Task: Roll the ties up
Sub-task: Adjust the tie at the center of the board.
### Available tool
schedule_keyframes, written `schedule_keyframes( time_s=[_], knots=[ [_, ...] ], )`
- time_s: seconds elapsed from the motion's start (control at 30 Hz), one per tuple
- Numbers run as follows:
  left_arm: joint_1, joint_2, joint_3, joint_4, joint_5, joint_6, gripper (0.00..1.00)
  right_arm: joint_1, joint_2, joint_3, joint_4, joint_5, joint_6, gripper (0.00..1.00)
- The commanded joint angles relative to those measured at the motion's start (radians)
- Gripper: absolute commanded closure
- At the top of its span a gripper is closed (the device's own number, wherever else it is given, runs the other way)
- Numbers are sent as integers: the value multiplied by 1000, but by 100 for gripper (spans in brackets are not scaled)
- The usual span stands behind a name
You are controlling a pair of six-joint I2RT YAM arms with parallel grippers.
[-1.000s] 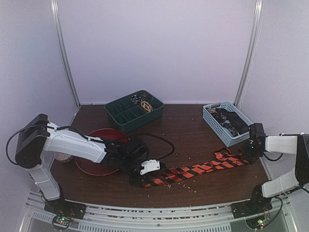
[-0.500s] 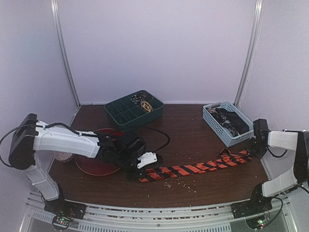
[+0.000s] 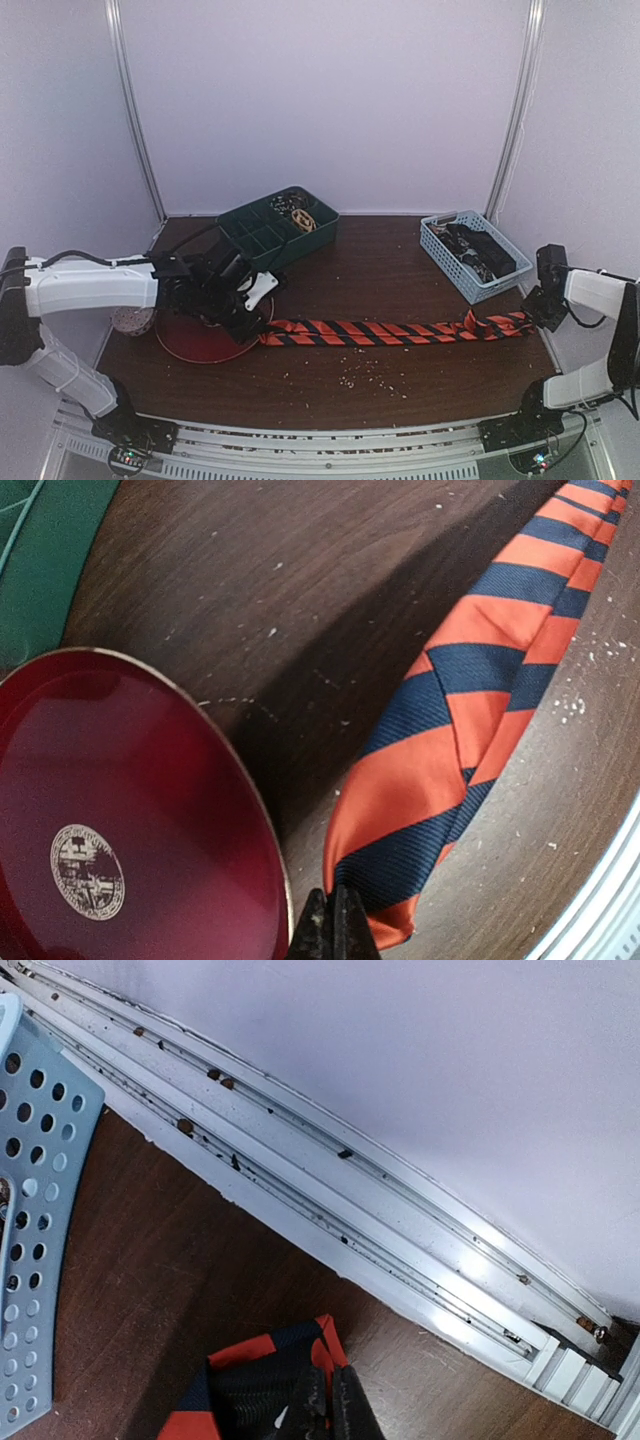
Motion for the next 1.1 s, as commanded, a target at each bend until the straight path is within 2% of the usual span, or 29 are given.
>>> schedule_keyframes(
  time_s=[0.0, 0.07, 0.27, 0.37, 0.47, 0.67, 0.87, 0.9, 1.0, 1.07],
  knots=[
    [24, -31, 1, -129, -137, -105, 100, -11, -2, 9, -19, 117, -2, 100],
    [24, -45, 7, -147, -160, -122, 100, -11, 11, 10, -18, 130, 0, 100],
    [37, -37, 49, -264, -355, -223, 100, -13, 21, 34, -23, 152, -2, 100],
    [44, -21, 55, -306, -382, -275, 100, -12, 24, 50, -31, 148, 8, 100],
    [44, -22, 49, -315, -343, -296, 100, -12, 29, 52, -18, 135, 3, 100],
    [44, -105, -26, -168, -93, -249, 94, -9, 58, 49, 27, 53, -34, 100],
    [43, -144, -26, -95, -90, -258, 94, -9, 87, 49, 32, -9, -37, 100],
    [44, -134, -17, -96, -106, -264, 92, -9, 84, 43, 32, -53, -37, 100],
    [44, -103, 19, -106, -151, -272, 70, -2, 58, 20, 32, -214, -31, 100],
    [44, -109, 32, -101, -191, -285, 63, 19, 31, 17, 11, -249, -23, 100]
  ],
)
